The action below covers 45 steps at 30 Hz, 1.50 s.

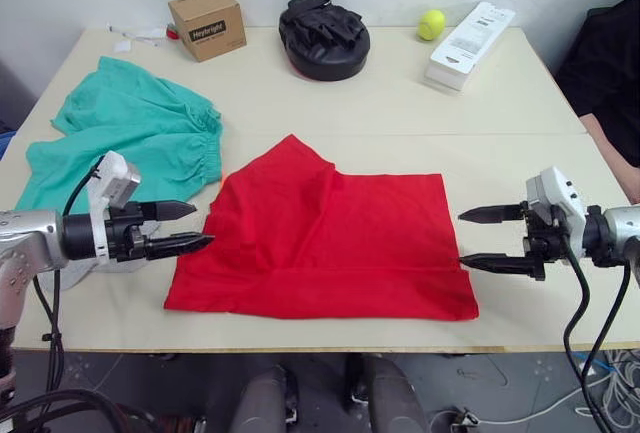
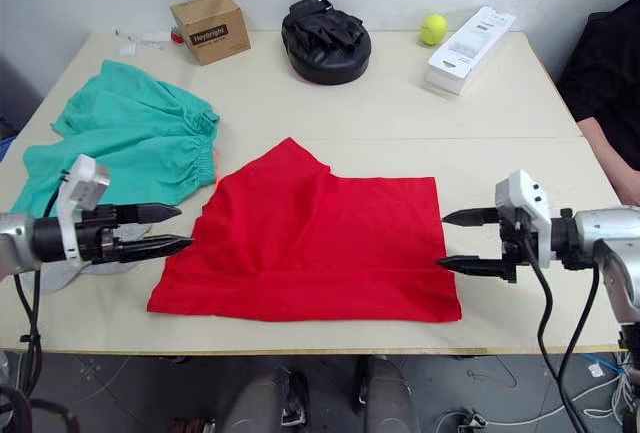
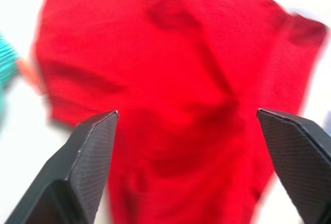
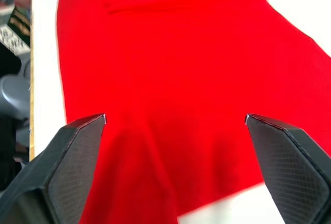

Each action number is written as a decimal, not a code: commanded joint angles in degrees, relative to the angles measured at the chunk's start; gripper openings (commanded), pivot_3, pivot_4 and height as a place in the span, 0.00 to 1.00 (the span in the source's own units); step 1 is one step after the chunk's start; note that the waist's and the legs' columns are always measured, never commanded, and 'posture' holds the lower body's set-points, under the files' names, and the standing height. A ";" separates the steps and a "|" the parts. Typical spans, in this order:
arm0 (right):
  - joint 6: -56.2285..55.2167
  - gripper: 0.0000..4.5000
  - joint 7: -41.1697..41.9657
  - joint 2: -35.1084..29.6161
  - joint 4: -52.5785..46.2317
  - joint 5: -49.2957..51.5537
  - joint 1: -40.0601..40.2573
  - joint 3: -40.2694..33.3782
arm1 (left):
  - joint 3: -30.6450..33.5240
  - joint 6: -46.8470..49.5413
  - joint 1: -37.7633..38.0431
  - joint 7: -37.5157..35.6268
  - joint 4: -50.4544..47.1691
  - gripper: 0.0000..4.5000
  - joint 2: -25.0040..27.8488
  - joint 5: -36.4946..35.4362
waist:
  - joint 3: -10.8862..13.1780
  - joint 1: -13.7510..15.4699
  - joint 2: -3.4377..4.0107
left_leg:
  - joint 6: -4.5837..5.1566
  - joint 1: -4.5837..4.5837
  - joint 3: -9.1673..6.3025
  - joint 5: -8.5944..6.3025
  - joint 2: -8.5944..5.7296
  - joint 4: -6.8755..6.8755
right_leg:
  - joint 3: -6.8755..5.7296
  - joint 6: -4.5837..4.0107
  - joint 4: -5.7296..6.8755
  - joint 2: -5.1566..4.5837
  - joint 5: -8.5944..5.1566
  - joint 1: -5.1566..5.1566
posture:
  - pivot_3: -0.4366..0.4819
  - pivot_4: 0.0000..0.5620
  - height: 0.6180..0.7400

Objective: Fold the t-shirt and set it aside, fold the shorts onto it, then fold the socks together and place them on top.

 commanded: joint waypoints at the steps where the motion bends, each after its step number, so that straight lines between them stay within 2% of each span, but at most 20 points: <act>1: -2.14 0.86 -0.99 1.36 -7.89 1.61 2.64 -1.74 | -1.65 -5.60 3.40 -1.28 -6.45 1.00 0.52 1.84 | 0.00 0.00 0.00 | 0.00 0.00 0.00 0.00 0.00 0.00 | 0.00 0.00 0.00 0.00 0.00 0.00 | 0.48 0.27 1.00; 2: -3.02 0.79 -1.03 1.67 -9.45 1.27 3.57 -1.35 | -2.68 -6.91 3.95 -0.99 -7.20 1.00 0.23 2.62 | 0.00 0.07 0.00 | 0.00 0.00 0.01 0.00 -0.01 0.00 | 0.01 0.00 0.01 0.00 0.00 0.00 | 0.48 0.27 1.00; 5: -5.71 0.55 -1.90 2.88 -12.65 -0.32 6.07 -0.04 | -5.80 -11.52 5.08 -0.06 -7.78 0.87 -1.05 5.41 | 0.00 0.23 -0.01 | -0.02 0.06 0.01 -0.01 -0.02 -0.01 | 0.05 0.00 0.02 0.00 0.00 0.04 | 0.48 0.27 1.00; 8: -11.33 0.29 -3.57 4.11 -13.84 -5.80 9.54 3.12 | -9.99 -19.48 8.74 0.53 -7.10 0.65 -0.75 12.56 | -0.04 0.14 -0.07 | -0.02 0.09 0.01 -0.01 -0.02 -0.06 | 0.05 0.00 -0.02 0.00 0.00 0.06 | 0.48 0.27 1.00; 12: -15.92 0.00 -5.50 5.46 -12.13 -10.50 10.93 6.02 | -11.58 -24.53 10.51 1.67 -4.27 0.37 -0.41 17.54 | -0.05 0.08 -0.09 | -0.01 0.07 0.03 -0.01 -0.01 -0.12 | 0.04 0.00 -0.13 0.03 0.00 0.04 | 0.48 0.27 1.00; 16: -19.43 0.00 -8.31 7.32 -10.02 -16.32 11.26 10.66 | -13.97 -27.46 12.67 2.73 -1.06 0.09 -0.62 22.19 | -0.06 0.01 -0.11 | 0.00 0.11 0.02 -0.02 0.00 -0.13 | 0.03 -0.02 -0.13 0.03 -0.01 0.05 | 0.48 0.27 1.00; 21: -24.36 0.00 -8.86 5.51 -3.97 -21.48 13.49 12.56 | -14.09 -30.08 16.61 3.81 1.17 0.09 -0.92 24.24 | -0.44 -0.02 -0.03 | 0.03 0.19 0.02 -0.04 0.02 -0.17 | 0.02 -0.03 -0.20 0.02 -0.01 0.13 | 0.48 0.27 1.00; 26: -28.35 0.00 -8.00 0.45 4.33 -20.57 15.73 6.67 | -14.03 -33.17 18.11 4.93 4.17 0.09 -0.58 25.58 | -0.89 0.00 0.06 | 0.06 1.01 -0.03 -0.34 0.08 -0.41 | -0.04 -0.06 -0.58 0.03 -0.04 1.03 | 0.48 0.27 1.00; 30: -29.42 0.00 -7.24 -2.45 8.17 -18.10 16.18 1.88 | -13.69 -34.64 17.18 5.51 6.03 0.09 -0.68 25.68 | -1.45 0.11 0.19 | -0.09 1.19 -0.08 -0.52 0.08 -0.50 | -0.07 -0.04 -0.80 0.02 -0.03 1.28 | 0.48 0.27 1.00; 35: -26.56 0.00 -7.02 -1.24 0.09 -10.90 18.15 -3.44 | -9.77 -32.09 16.12 5.45 2.13 0.09 -2.13 20.04 | -1.45 0.06 0.53 | -0.17 1.18 -0.09 -0.47 0.10 -0.63 | -0.08 -0.05 -0.77 0.02 -0.04 1.23 | 0.48 0.27 1.00; 40: -24.99 0.00 -7.08 -0.39 -7.63 -7.57 21.12 -5.35 | -4.72 -27.33 17.26 5.00 -3.24 0.09 -3.00 14.59 | -1.38 0.07 0.44 | -0.02 1.02 -0.09 -0.20 0.09 -0.91 | -0.07 -0.07 -0.75 0.03 -0.05 0.97 | 0.48 0.27 1.00; 43: -24.11 0.12 -8.93 0.65 -11.77 -7.31 22.37 -5.15 | -0.90 -26.93 19.65 3.83 -6.98 0.22 -2.37 13.21 | -1.34 0.06 0.37 | -0.02 0.99 -0.09 -0.20 0.06 -0.96 | -0.08 -0.07 -0.82 0.02 -0.05 0.96 | 0.48 0.27 1.00; 45: -25.30 0.27 -9.07 1.01 -13.57 -8.62 23.82 -4.43 | 0.41 -27.74 21.29 3.14 -8.64 0.36 -2.15 13.62 | -1.33 0.17 0.35 | -0.03 0.97 -0.09 -0.21 0.05 -0.99 | -0.09 -0.07 -0.87 0.02 -0.05 0.94 | 0.48 0.27 1.00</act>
